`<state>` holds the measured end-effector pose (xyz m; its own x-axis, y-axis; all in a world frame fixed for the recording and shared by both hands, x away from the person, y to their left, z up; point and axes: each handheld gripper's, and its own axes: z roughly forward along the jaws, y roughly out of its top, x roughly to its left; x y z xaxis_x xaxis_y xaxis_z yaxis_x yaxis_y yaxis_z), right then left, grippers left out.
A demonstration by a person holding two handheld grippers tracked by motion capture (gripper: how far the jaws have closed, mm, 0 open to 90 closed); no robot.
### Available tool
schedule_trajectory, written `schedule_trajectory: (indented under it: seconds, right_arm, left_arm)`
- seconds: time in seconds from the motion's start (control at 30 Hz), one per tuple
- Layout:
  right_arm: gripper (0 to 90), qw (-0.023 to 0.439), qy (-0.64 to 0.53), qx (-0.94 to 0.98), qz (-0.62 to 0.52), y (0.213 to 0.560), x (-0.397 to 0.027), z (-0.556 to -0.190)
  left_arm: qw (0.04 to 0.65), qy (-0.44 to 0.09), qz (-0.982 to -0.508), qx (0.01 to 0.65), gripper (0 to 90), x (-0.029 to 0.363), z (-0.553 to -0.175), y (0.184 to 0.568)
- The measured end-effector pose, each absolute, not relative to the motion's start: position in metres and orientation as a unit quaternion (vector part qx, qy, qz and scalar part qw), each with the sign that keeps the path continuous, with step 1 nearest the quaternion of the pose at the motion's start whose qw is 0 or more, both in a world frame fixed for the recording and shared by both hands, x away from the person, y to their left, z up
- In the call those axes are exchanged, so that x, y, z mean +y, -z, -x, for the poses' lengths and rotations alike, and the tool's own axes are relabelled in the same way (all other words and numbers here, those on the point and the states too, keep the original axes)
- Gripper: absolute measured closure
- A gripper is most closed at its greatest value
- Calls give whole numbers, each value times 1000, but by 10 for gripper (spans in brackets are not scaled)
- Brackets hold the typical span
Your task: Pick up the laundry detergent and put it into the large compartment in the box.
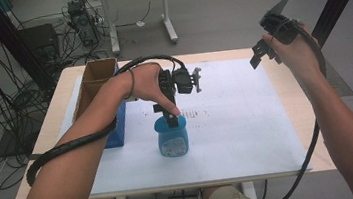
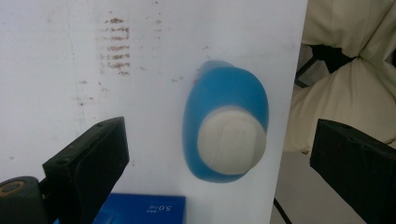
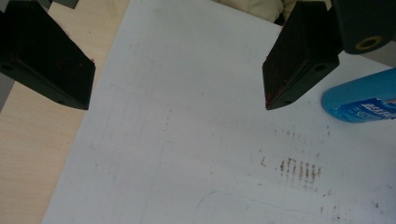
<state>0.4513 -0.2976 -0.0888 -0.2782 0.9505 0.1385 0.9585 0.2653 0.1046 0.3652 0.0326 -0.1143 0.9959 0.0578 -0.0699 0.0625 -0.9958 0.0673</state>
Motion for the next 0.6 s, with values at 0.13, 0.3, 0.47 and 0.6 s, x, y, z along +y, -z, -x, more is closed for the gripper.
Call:
schedule_trajectory:
  seconds: [0.13,0.3,0.47,0.6]
  right_arm:
    - [96,25,82,-796,600,90,-297,-452]
    - [96,27,81,-794,602,91,-297,-453]
    - [96,26,79,-795,601,92,-296,-453]
    - [96,27,78,-795,601,93,-296,-453]
  left_arm:
    - [38,31,-998,32,47,32,-363,121]
    - [33,32,-998,30,47,30,-362,129]
    - [29,33,-998,33,46,29,-360,139]
    - [28,31,-999,33,47,29,-357,145]
